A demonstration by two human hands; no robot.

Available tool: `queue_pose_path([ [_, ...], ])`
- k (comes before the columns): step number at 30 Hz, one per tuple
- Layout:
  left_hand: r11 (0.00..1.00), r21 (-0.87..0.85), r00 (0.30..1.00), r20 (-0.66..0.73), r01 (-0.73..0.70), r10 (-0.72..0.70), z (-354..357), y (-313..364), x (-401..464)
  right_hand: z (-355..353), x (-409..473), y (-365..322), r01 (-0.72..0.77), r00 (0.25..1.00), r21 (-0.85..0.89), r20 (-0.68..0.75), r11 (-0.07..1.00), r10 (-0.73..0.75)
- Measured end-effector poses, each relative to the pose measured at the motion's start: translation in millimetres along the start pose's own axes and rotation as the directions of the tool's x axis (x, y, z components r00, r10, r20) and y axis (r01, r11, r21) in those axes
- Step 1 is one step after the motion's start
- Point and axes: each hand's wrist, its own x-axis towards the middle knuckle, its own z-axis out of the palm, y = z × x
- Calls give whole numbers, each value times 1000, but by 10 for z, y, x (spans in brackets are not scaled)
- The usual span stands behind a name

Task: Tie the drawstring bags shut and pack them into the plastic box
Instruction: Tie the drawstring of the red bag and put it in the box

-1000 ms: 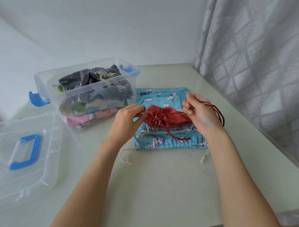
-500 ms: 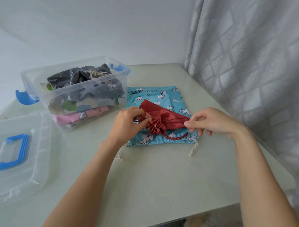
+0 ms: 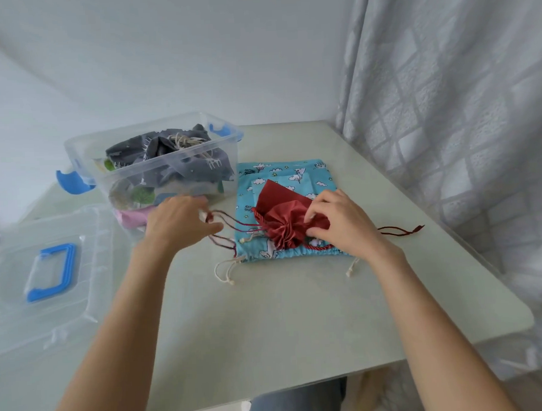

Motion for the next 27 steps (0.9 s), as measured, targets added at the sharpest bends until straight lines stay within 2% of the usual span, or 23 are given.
queue_pose_path([
  [1, 998, 49, 999, -3, 50, -50, -5, -19, -28, 8, 0, -8, 14, 1000, -12, -20, 1000, -15],
  [3, 999, 8, 993, -111, 50, -49, 13, 63, -82, 21, -17, -13, 40, 998, -30, -51, 999, -42],
  [5, 988, -104, 971, -222, -111, 85, 63, 242, -133, 37, -34, -18, 62, 996, -42, -68, 997, -65],
  [6, 965, -165, 959, -231, -203, 162, 100, 333, -154, 44, -41, -22, 71, 994, -49, -75, 996, -75],
  [8, 916, -267, 951, -159, -299, 264, 213, 485, -176, 48, -52, -43, 77, 993, -40, -89, 996, -80],
  [10, 912, -279, 954, -90, -301, 287, 361, 563, -171, 37, -71, -66, 55, 995, 14, -84, 998, -53],
  [12, 924, -266, 962, -83, -274, 261, 467, 577, -148, 25, -97, -76, 32, 998, 45, -61, 998, -29],
  [14, 903, -342, 965, -101, -261, 241, 518, 564, -137, 11, -128, -51, -4, 1000, 34, 7, 999, 4],
  [17, 818, -521, 970, -130, -243, 206, 534, 528, -144, -2, -183, -8, -77, 985, 2, 156, 997, 76],
  [20, 734, -646, 977, -116, -209, 176, 499, 531, -183, 12, -222, 22, -88, 981, -10, 172, 996, 89],
  [22, 724, -660, 980, -130, -199, 151, 485, 551, -196, -25, -228, 41, -110, 983, 41, 153, 993, 102],
  [24, 755, -623, 978, -168, -203, 124, 498, 554, -197, -100, -221, 58, -126, 986, 110, 122, 986, 113],
  [27, 806, -546, 961, -258, -230, 100, 528, 559, -179, -264, -184, 31, -128, 992, 425, 71, 896, 108],
])
